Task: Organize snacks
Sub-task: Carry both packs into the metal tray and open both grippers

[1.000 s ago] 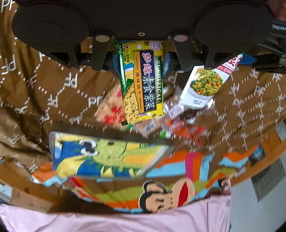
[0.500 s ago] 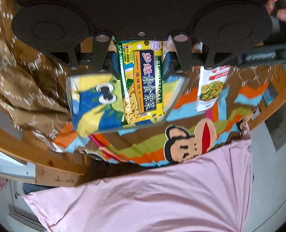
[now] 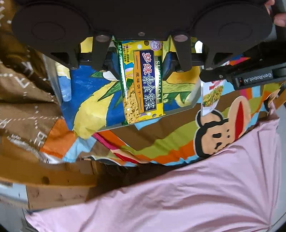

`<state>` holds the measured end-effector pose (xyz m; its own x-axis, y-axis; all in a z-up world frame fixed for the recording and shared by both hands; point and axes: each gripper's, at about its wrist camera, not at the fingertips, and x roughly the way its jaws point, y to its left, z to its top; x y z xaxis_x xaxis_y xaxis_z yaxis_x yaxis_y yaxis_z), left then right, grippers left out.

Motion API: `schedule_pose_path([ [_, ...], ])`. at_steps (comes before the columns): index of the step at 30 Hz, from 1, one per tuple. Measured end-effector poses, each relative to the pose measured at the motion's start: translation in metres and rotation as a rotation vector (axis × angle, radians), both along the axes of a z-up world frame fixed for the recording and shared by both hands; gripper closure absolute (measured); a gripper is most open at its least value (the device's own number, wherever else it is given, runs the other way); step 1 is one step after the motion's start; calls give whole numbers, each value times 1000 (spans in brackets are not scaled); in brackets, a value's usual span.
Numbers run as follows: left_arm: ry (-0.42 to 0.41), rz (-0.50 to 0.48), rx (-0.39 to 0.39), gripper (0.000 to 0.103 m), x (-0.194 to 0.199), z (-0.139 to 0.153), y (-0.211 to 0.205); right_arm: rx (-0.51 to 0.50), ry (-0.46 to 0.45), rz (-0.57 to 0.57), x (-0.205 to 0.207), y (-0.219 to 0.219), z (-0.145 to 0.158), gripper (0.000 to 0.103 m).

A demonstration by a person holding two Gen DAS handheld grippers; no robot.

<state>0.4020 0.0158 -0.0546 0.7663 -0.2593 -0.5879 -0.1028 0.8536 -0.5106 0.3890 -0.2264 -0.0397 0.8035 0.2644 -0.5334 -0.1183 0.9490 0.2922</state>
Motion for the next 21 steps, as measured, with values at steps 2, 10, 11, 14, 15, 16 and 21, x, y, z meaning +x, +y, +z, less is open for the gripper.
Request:
schedule_pose_path([
  [2,20,-6,24,32,10,-9,-2,7,17,-10,10,2,-10,54],
  [10,84,-10,87,31,24,-31,-9,-52,99,-3,22,15,-43,54],
  [11,88,-10,94,31,25,-32,-10,-62,102,-3,21,16,-45,54],
  [14,97,-9,113,28,24,-32,-12,-63,107,-9,21,15,-49,53],
  [15,104,-11,119,26,24,-32,-13,-62,105,-7,20,15,-49,52],
  [16,114,-13,125,24,24,-33,-14,-65,104,-7,19,14,-49,51],
  [21,138,5,120,19,20,-37,-12,-74,97,-11,17,12,-46,39],
])
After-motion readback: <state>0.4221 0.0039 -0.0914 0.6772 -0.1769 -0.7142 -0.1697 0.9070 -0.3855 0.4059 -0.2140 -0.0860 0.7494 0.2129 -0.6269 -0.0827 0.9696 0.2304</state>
